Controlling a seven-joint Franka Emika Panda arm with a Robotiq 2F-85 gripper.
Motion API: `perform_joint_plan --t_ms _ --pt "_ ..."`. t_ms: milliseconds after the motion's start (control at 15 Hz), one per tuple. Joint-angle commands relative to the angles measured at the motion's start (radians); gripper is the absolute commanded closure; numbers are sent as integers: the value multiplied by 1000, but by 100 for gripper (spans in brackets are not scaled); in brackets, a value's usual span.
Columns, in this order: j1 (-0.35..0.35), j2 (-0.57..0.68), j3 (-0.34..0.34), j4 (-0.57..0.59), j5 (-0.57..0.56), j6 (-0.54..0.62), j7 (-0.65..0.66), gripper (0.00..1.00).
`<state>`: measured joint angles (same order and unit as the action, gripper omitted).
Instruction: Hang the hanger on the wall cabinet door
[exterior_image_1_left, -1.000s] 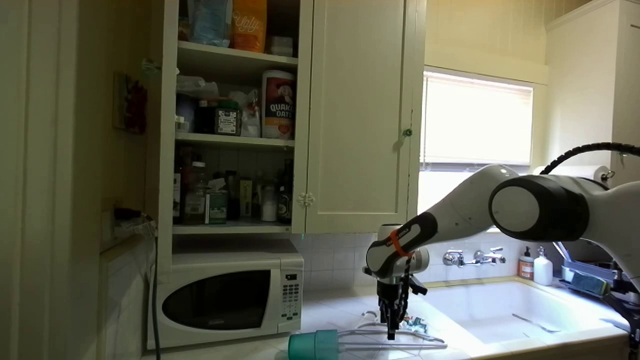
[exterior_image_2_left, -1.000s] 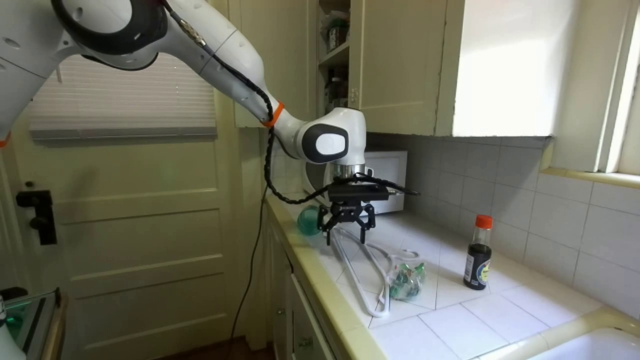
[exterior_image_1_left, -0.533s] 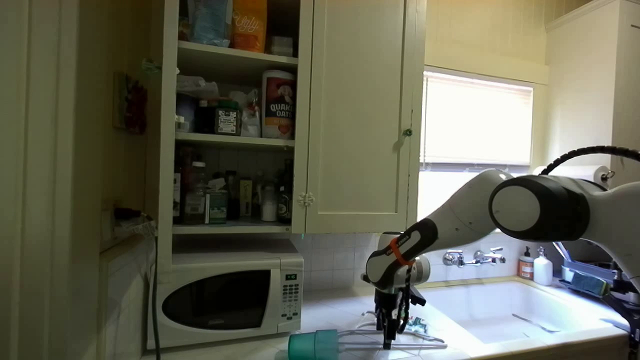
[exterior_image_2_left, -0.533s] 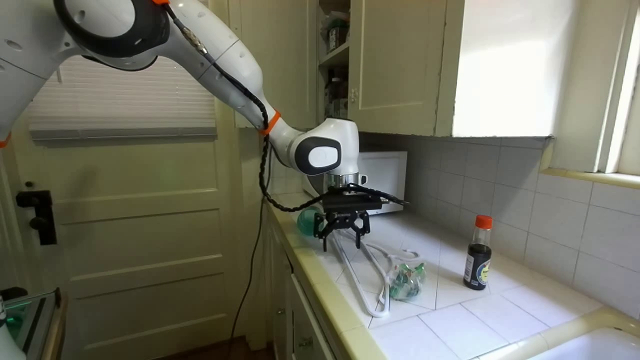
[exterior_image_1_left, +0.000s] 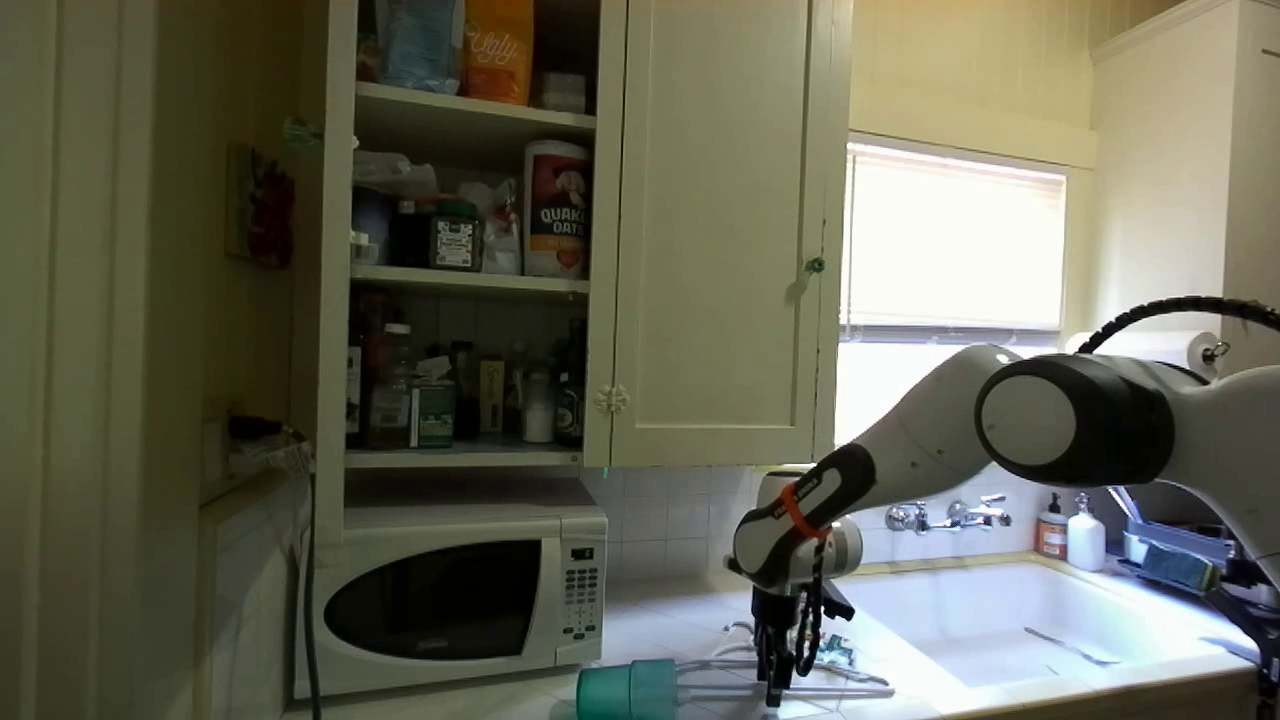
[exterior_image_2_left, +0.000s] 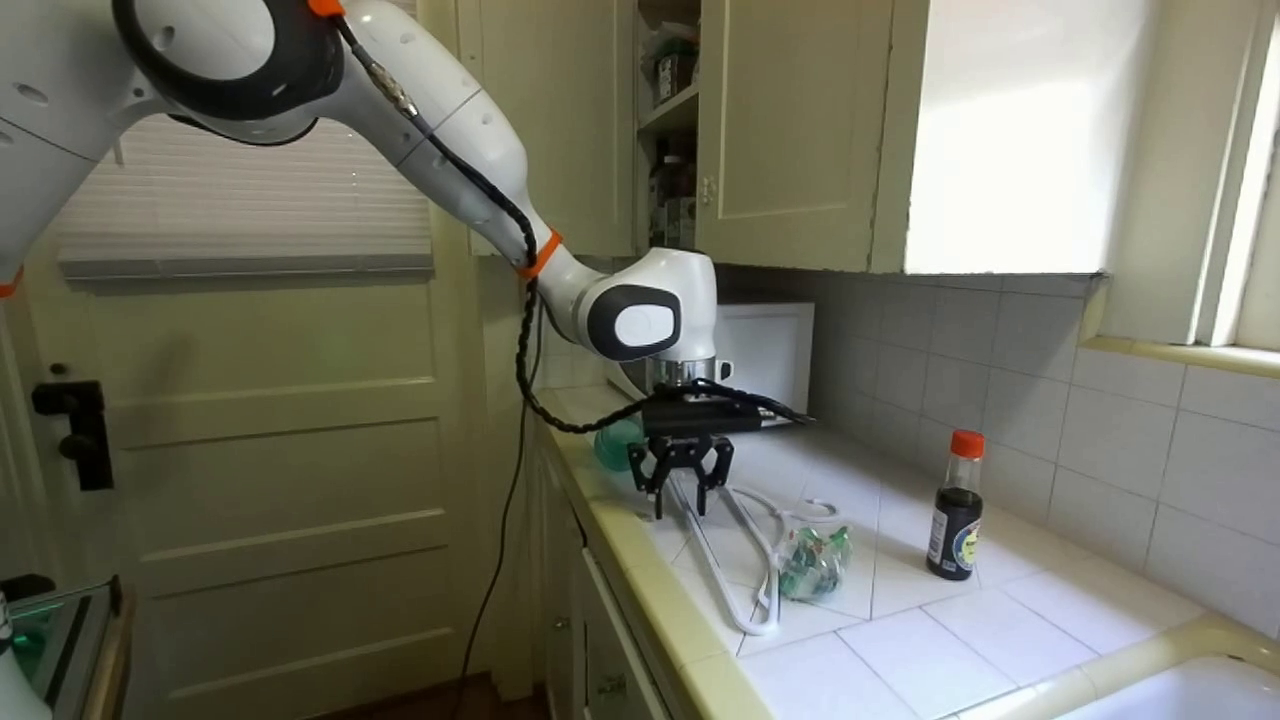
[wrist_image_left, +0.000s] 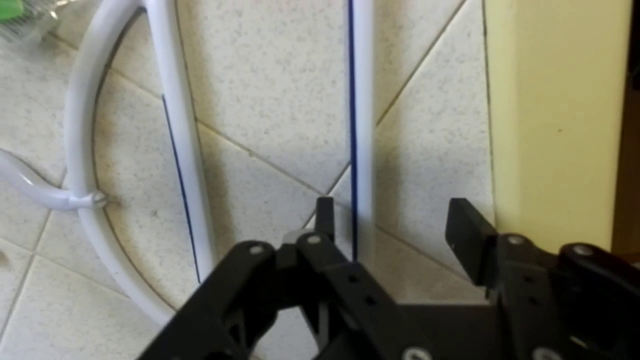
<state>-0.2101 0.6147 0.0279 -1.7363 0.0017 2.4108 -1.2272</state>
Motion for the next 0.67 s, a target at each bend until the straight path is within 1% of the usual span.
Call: perform_joint_plan --t_ms 0,133,267,333,467,600 --pt "-24 2 15 8 12 10 -7 70" --pt "-25 5 12 17 9 4 -4 88" --pt "-27 7 12 21 9 0 -4 100" --pt "-28 9 12 25 9 -7 -4 100" --pt "-29 9 10 26 8 -14 0 97" --pt "-27 3 8 22 1 -17 -1 97"
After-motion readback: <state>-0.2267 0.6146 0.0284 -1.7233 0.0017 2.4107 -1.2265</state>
